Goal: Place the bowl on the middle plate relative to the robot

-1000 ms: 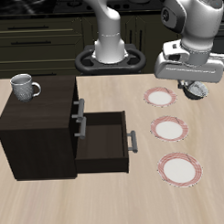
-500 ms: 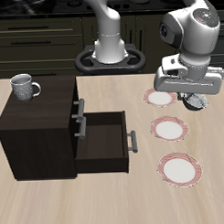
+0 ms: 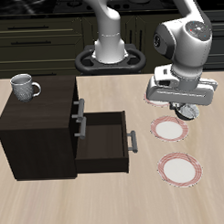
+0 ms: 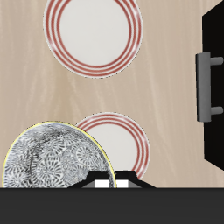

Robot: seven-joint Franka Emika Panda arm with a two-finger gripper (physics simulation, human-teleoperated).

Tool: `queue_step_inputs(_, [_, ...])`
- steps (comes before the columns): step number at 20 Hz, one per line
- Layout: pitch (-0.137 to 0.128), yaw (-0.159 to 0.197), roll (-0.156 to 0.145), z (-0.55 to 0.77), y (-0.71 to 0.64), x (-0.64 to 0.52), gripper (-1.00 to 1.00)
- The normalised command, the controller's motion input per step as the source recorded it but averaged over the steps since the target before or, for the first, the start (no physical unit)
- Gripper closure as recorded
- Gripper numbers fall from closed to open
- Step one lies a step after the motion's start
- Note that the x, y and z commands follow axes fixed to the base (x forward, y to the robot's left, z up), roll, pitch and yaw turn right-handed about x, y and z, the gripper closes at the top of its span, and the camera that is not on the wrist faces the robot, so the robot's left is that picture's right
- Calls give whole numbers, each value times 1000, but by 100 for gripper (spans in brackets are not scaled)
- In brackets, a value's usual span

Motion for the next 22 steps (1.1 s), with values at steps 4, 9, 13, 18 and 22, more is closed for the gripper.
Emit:
queue_step_inputs(4, [26, -22, -19, -237, -246, 140, 100])
queue_step_inputs(9, [30, 3, -6, -276, -80, -58, 100])
queue_step_inputs(13, [59, -3, -25, -353, -160, 47, 100])
queue_step_inputs(18, [44, 39, -19, -315, -25, -4, 100])
queue_step_inputs(22, [49, 23, 37, -107, 41, -46, -100])
